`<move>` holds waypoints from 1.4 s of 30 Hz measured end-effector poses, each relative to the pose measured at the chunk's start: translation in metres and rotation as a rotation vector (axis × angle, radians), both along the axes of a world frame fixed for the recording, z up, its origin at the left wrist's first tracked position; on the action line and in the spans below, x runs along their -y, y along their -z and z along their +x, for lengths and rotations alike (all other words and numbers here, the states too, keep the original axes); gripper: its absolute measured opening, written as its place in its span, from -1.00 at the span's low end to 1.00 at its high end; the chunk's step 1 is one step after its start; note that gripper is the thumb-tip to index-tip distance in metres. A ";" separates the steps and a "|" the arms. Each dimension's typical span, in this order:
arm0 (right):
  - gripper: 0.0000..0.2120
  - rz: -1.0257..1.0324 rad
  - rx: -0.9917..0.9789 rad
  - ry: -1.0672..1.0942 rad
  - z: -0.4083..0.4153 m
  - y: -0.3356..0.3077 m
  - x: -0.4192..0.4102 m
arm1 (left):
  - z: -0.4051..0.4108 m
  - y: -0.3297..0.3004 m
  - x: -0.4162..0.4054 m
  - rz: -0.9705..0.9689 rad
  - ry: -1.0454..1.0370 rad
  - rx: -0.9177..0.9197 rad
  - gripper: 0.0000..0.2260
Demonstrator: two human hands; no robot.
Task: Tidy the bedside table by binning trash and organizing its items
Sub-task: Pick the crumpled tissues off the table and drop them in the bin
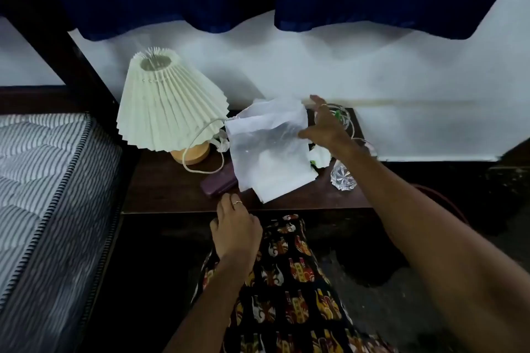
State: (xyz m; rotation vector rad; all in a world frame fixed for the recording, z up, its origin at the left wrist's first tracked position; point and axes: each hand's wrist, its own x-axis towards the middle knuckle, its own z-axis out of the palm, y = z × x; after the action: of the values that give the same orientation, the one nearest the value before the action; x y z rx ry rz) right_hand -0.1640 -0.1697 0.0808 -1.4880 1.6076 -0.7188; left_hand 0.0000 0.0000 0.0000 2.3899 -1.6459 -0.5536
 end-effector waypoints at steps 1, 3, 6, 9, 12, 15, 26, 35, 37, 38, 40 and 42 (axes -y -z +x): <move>-0.12 -0.004 0.042 0.010 0.001 0.001 0.004 | 0.002 0.003 0.002 0.036 0.001 0.018 -0.45; -0.17 0.002 0.073 0.029 0.002 0.004 0.012 | 0.004 0.006 0.005 0.091 0.046 0.079 -0.42; -0.45 -0.015 -0.037 0.048 0.007 0.010 0.020 | 0.005 0.011 0.007 0.153 0.113 0.096 -0.42; -0.89 -0.131 -0.110 0.038 0.011 0.007 0.014 | 0.006 0.013 0.011 0.186 0.130 0.093 -0.42; -0.89 -0.266 -0.099 0.008 0.010 -0.002 0.001 | 0.006 0.013 0.012 0.189 0.143 0.104 -0.39; -0.89 -0.343 -0.062 -0.015 0.002 -0.024 -0.012 | 0.004 0.013 0.012 0.205 0.155 0.091 -0.38; -0.83 -0.533 0.215 0.670 -0.162 -0.077 -0.072 | 0.002 0.009 0.014 0.260 0.210 0.025 -0.38; -0.66 -0.233 0.146 1.337 -0.260 0.029 -0.139 | -0.003 0.011 0.018 0.253 0.219 0.072 -0.39; -0.64 -0.094 0.126 1.421 -0.260 0.054 -0.151 | -0.005 0.013 0.019 0.250 0.220 0.088 -0.39; -0.63 -0.034 0.112 1.445 -0.259 0.067 -0.158 | -0.006 0.014 0.019 0.250 0.219 0.096 -0.39; -0.62 0.056 0.113 1.467 -0.253 0.085 -0.170 | -0.007 0.016 0.019 0.251 0.216 0.107 -0.40; -0.61 0.152 0.168 1.483 -0.248 0.098 -0.175 | -0.009 0.017 0.021 0.248 0.213 0.117 -0.41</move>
State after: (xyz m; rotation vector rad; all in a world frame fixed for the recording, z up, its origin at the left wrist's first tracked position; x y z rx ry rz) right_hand -0.4120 0.0053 -0.0176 0.1334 2.3904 -1.3547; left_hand -0.0094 -0.0212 -0.0172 2.4720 -2.0057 -0.7030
